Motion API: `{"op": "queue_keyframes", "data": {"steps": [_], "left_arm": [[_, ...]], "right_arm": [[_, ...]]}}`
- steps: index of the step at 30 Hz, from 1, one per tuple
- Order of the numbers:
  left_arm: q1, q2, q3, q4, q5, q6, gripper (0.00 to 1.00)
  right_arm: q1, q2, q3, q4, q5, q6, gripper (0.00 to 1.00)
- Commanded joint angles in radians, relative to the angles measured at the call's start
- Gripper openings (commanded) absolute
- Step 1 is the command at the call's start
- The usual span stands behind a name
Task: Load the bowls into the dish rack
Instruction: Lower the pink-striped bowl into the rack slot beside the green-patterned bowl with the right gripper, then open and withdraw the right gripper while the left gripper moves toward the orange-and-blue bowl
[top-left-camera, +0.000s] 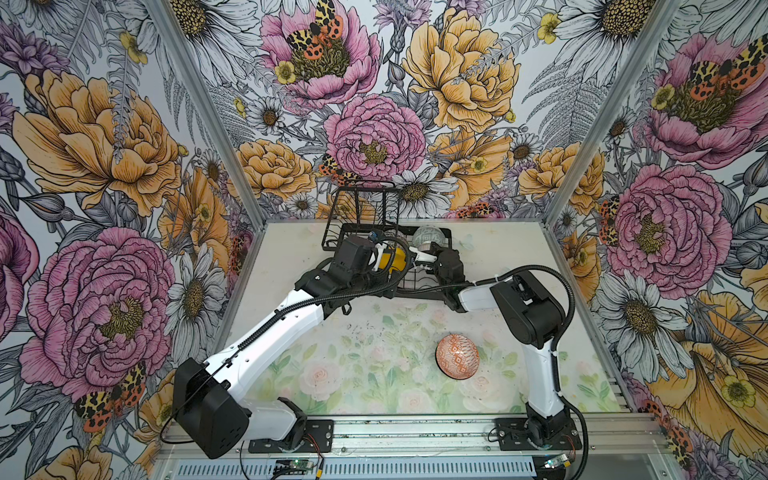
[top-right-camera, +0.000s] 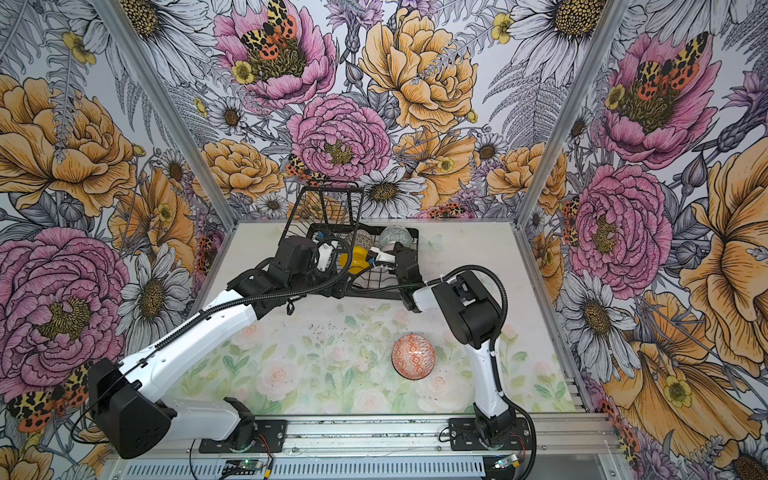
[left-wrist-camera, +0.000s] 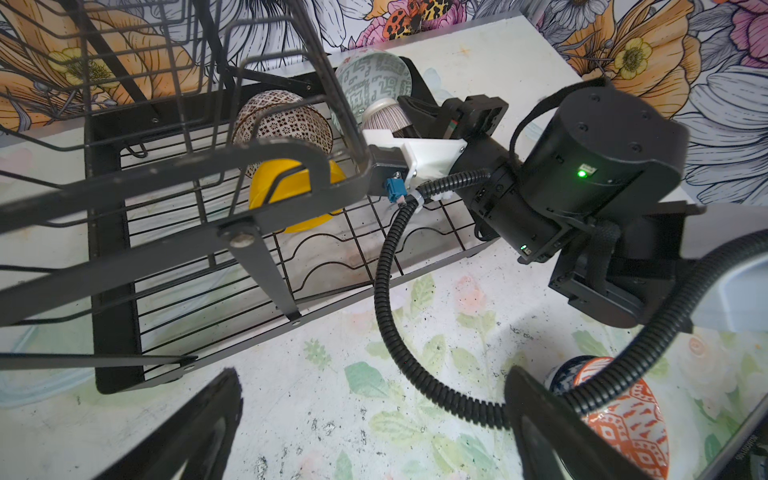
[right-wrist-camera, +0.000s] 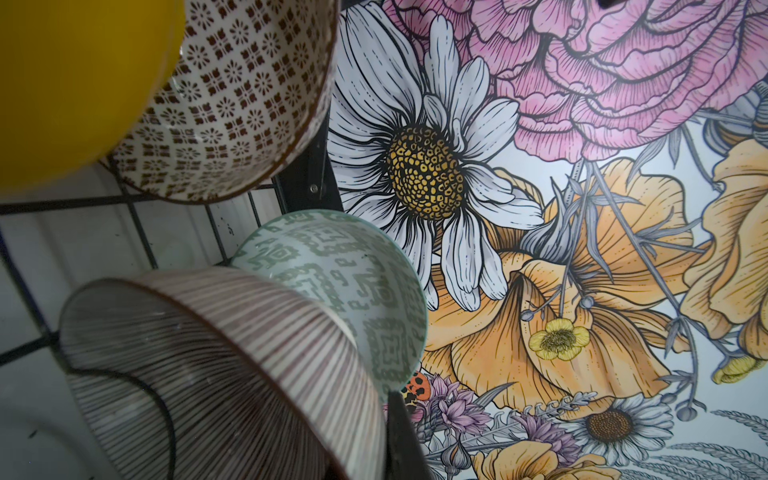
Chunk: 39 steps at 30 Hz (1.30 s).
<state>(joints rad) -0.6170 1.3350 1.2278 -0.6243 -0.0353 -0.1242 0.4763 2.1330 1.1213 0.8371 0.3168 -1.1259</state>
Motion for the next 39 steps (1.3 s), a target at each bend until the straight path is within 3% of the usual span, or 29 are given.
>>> {"op": "queue_keyframes", "data": {"steps": [1, 9, 10, 13, 14, 23, 31, 39], "left_arm": [[0.010, -0.023, -0.016, 0.021, 0.012, -0.014, 0.99], [0.012, -0.024, -0.019, 0.021, 0.015, -0.012, 0.99], [0.013, -0.025, -0.020, 0.021, 0.017, -0.012, 0.99], [0.017, -0.028, -0.023, 0.021, 0.015, -0.011, 0.99], [0.018, -0.030, -0.024, 0.022, 0.015, -0.009, 0.99], [0.031, -0.040, -0.036, 0.023, 0.018, -0.006, 0.99], [0.039, -0.043, -0.052, 0.045, 0.038, 0.012, 0.99], [0.040, -0.065, -0.083, 0.080, 0.053, 0.020, 0.99]], "right_arm": [[-0.005, -0.052, -0.006, -0.017, -0.001, 0.026, 0.13], [-0.015, -0.090, -0.024, -0.034, -0.004, 0.032, 0.34], [-0.015, -0.099, -0.029, -0.035, -0.003, 0.033, 0.41], [-0.016, -0.145, -0.052, -0.057, -0.013, 0.059, 0.89], [-0.016, -0.164, -0.061, -0.067, -0.015, 0.078, 0.99], [-0.010, -0.380, -0.161, -0.219, 0.013, 0.242, 0.99], [0.004, -0.565, -0.140, -0.600, -0.005, 0.486, 1.00], [0.015, -0.673, 0.051, -1.085, -0.103, 0.873, 1.00]]}}
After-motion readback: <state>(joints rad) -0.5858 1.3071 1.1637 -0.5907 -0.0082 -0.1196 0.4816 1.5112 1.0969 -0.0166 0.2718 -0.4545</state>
